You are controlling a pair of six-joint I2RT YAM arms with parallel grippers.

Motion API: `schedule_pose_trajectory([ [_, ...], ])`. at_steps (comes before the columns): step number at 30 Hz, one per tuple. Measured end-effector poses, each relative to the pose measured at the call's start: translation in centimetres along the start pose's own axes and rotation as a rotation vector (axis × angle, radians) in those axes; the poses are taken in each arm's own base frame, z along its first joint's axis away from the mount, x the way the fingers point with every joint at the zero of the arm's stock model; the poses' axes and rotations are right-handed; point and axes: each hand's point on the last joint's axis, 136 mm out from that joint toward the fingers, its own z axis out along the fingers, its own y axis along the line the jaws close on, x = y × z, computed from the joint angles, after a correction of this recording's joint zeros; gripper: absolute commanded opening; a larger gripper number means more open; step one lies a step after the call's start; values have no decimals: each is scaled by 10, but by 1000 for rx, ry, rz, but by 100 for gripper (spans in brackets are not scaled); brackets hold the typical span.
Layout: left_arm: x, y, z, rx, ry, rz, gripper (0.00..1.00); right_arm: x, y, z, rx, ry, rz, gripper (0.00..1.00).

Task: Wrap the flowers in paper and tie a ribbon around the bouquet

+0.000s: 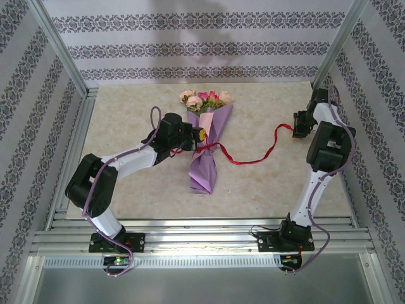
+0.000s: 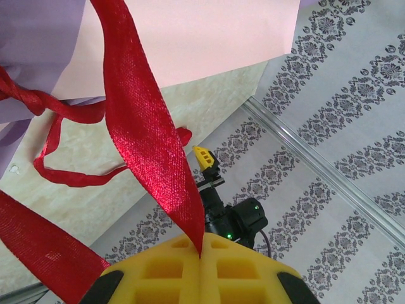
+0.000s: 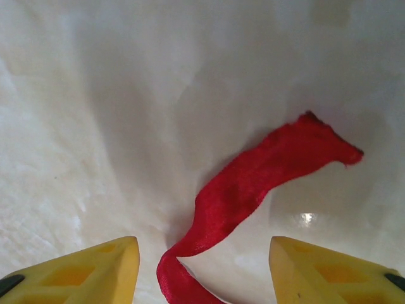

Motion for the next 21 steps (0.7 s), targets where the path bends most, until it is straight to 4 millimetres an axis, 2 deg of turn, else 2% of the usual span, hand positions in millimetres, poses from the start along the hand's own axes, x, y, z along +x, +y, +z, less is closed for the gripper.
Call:
schedule_pose_trajectory([
  [4,0,0,0,0,-1,0,0,4,1,2,-1,3,70,56],
  [6,0,0,0,0,-1,1,0,5,1,6,5,6,91,48],
  [9,-1,0,0,1,-3,5,0,3,1,18,17,9,124,27],
  [10,0,0,0,1,-3,8,0,4,-3,20,40,17,131,16],
  [11,0,0,0,1,-3,12,0,5,-5,19,51,19,135,6],
  [12,0,0,0,0,-2,15,0,4,-3,19,46,15,134,0],
  [18,5,1,0,-12,24,63,0,8,14,17,11,-21,2,0],
  [21,9,0,1,-16,45,112,0,32,23,0,-20,-23,-144,0],
])
